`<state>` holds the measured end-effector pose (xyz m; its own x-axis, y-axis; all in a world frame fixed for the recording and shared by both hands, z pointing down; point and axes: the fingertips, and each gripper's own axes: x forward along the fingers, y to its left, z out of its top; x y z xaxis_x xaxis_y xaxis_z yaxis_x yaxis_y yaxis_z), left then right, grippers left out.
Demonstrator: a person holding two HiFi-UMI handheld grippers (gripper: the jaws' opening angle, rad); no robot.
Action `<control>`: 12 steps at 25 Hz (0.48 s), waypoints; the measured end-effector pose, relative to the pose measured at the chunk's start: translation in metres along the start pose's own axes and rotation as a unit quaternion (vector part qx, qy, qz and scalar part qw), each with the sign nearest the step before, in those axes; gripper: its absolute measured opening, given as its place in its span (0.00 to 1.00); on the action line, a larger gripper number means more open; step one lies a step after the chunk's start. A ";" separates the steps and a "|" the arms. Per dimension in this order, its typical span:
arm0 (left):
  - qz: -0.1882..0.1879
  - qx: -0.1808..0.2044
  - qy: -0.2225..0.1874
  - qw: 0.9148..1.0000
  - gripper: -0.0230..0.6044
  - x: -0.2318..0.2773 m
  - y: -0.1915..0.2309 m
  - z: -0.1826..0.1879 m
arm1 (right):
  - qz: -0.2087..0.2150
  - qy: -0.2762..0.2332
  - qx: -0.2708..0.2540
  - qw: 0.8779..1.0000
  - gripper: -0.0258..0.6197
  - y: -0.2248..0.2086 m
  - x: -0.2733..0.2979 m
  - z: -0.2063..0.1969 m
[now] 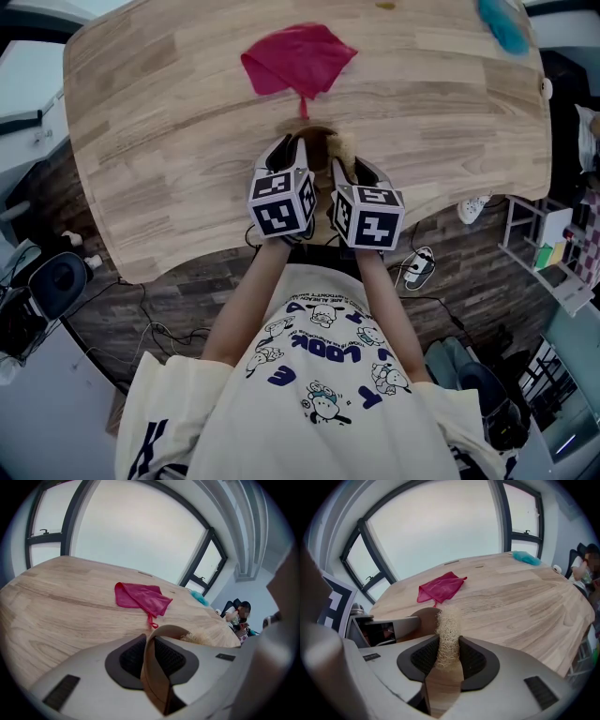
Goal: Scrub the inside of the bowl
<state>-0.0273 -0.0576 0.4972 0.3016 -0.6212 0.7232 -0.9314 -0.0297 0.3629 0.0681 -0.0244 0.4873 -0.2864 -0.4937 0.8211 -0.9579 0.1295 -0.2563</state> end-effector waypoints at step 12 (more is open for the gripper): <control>0.016 -0.021 -0.008 1.000 0.16 -0.001 0.005 -0.001 | -0.017 -0.006 0.012 1.000 0.23 0.002 0.001 -0.002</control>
<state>-0.0319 -0.0559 0.4987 0.2691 -0.6335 0.7254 -0.9306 0.0232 0.3654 0.0662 -0.0229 0.4890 -0.2539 -0.5084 0.8228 -0.9661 0.0914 -0.2416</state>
